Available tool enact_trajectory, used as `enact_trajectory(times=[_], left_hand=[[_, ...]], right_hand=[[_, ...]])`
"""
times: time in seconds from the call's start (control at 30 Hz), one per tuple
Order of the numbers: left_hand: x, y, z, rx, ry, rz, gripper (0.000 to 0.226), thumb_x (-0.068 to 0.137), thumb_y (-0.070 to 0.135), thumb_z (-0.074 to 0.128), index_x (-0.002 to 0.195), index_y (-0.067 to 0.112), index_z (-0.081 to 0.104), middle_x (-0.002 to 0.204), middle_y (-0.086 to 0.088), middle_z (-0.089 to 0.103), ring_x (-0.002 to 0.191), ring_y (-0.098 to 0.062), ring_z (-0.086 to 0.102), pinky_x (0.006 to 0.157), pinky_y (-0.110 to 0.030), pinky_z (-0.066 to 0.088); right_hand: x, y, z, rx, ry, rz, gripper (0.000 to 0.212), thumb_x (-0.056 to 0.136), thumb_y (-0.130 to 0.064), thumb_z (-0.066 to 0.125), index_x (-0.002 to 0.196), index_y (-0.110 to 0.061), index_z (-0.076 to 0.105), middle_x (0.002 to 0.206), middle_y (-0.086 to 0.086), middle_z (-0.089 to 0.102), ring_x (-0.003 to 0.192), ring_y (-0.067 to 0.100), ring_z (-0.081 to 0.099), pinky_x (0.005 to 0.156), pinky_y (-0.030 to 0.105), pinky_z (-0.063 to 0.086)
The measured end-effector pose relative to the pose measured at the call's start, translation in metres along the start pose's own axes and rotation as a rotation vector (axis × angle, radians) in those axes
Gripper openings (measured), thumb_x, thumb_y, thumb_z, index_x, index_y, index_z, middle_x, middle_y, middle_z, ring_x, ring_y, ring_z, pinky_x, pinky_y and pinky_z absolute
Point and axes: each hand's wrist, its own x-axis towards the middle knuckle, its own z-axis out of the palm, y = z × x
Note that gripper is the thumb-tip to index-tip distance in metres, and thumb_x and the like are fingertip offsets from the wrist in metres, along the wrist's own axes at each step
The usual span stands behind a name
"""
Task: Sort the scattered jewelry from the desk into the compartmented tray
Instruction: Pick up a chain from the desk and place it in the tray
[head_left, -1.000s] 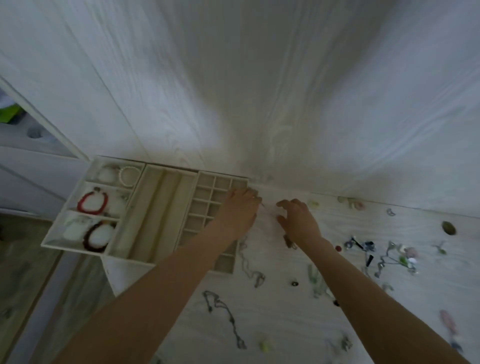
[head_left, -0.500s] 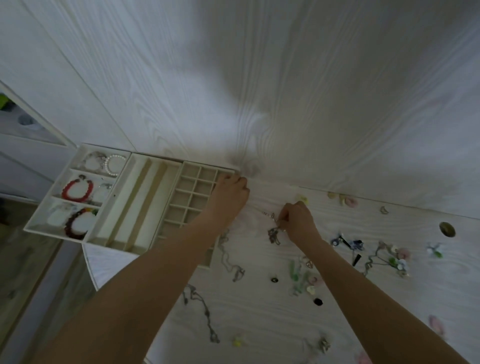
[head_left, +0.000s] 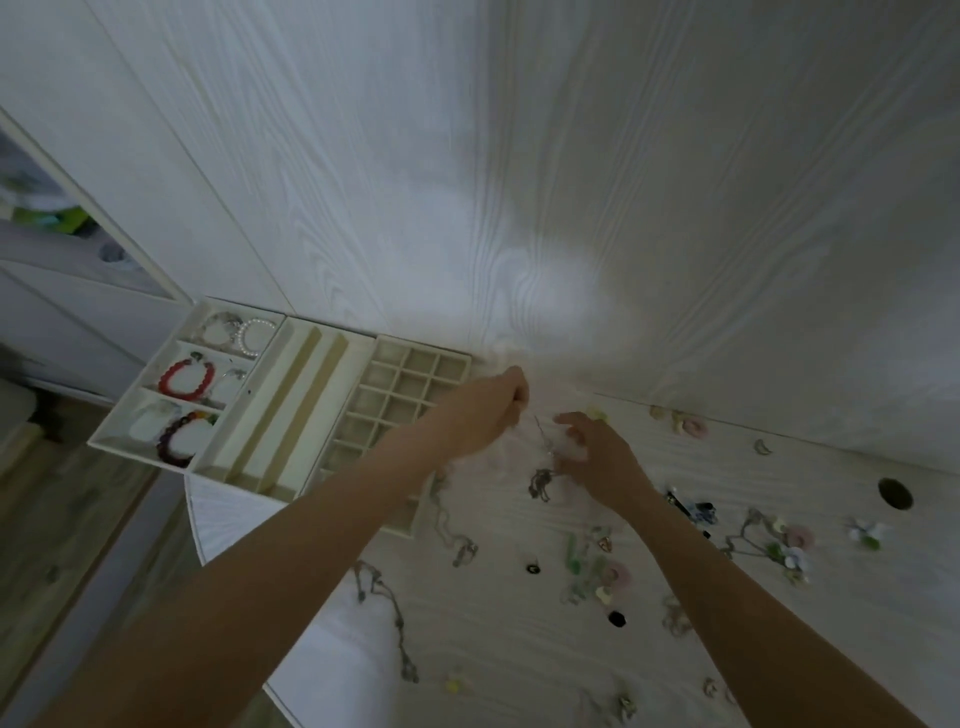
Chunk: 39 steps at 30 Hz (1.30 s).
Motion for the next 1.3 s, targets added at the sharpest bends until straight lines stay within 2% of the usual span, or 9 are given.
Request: enact_trajectory(times=[0.1,0.2,0.33,0.43,0.63,0.97,1.1,1.17,1.3], left_hand=[[-0.014,0.018,-0.018,-0.393,-0.001,0.006,0.014,0.097,0.001,0.040,0.088,0.010,0.045,0.075,0.002,0.052,0.071,-0.012,0.054,0.066,-0.011,0.043],[-0.030,0.026,-0.037,-0.742,0.073,-0.046,0.023,0.096,-0.005,0.042,0.085,0.014,0.050,0.079,-0.001,0.055,0.077,-0.013,0.057,0.083,-0.030,0.051],[-0.054,0.026,-0.057,-1.077,0.230,-0.179,0.021,0.096,-0.004,0.041,0.091,0.010,0.056,0.079,-0.003,0.060,0.071,-0.011,0.062,0.082,-0.028,0.054],[-0.071,0.018,-0.061,-1.283,0.266,-0.264,0.021,0.095,-0.003,0.041,0.089,0.008,0.057,0.063,0.001,0.056,0.055,-0.009,0.054,0.069,-0.027,0.059],[-0.090,0.000,-0.062,-1.302,0.317,-0.326,0.021,0.096,0.002,0.043,0.093,0.009,0.062,0.067,-0.001,0.055,0.057,-0.008,0.049,0.057,-0.017,0.049],[-0.105,0.000,-0.067,-1.248,0.285,-0.201,0.029,0.088,-0.010,0.052,0.110,0.003,0.064,0.099,-0.007,0.071,0.089,-0.008,0.068,0.078,-0.013,0.052],[-0.102,0.000,-0.064,-1.034,0.319,-0.182,0.025,0.088,-0.004,0.057,0.109,0.005,0.065,0.100,-0.010,0.072,0.093,-0.018,0.069,0.087,-0.025,0.053],[-0.100,0.002,-0.064,-0.987,0.296,-0.150,0.023,0.086,-0.004,0.059,0.103,0.009,0.067,0.093,-0.009,0.073,0.094,-0.025,0.068,0.092,-0.033,0.051],[-0.097,0.014,-0.069,-0.983,0.323,-0.087,0.020,0.082,-0.008,0.062,0.095,0.007,0.067,0.082,-0.002,0.074,0.088,-0.014,0.069,0.082,-0.020,0.052]], right_hand=[[-0.011,-0.023,-0.011,0.231,-0.155,-0.110,0.039,0.086,-0.017,0.068,0.120,-0.030,0.056,0.119,-0.005,0.048,0.114,0.009,0.044,0.098,0.030,0.038],[-0.015,-0.039,-0.018,0.294,-0.182,-0.158,0.005,0.087,-0.016,0.065,0.088,-0.019,0.068,0.099,-0.004,0.065,0.095,0.010,0.056,0.086,0.025,0.042],[-0.023,-0.044,-0.024,0.370,-0.169,-0.111,0.016,0.093,-0.021,0.056,0.084,-0.014,0.066,0.090,-0.003,0.069,0.082,0.006,0.061,0.076,0.017,0.042],[-0.028,-0.046,-0.027,0.720,-0.239,-0.060,0.022,0.097,-0.023,0.049,0.084,-0.008,0.060,0.084,0.000,0.068,0.083,0.013,0.066,0.079,0.023,0.050],[-0.028,-0.062,-0.028,0.926,-0.151,0.000,0.022,0.096,-0.018,0.052,0.083,-0.004,0.064,0.064,-0.001,0.049,0.058,0.011,0.045,0.058,0.019,0.044],[-0.027,-0.066,-0.029,0.922,-0.087,0.008,0.020,0.097,-0.016,0.050,0.093,-0.003,0.064,0.095,0.005,0.067,0.091,0.018,0.064,0.084,0.026,0.051],[-0.029,-0.069,-0.030,0.794,-0.045,0.080,0.028,0.097,-0.028,0.049,0.075,-0.015,0.059,0.102,0.000,0.069,0.100,0.014,0.062,0.091,0.037,0.041],[-0.029,-0.069,-0.031,0.719,-0.006,0.109,0.032,0.097,-0.032,0.048,0.068,-0.017,0.053,0.101,-0.001,0.069,0.100,0.013,0.059,0.089,0.039,0.037],[-0.031,-0.071,-0.033,0.740,0.025,0.113,0.032,0.097,-0.029,0.048,0.068,-0.016,0.050,0.080,0.000,0.067,0.087,0.016,0.063,0.082,0.036,0.038]])
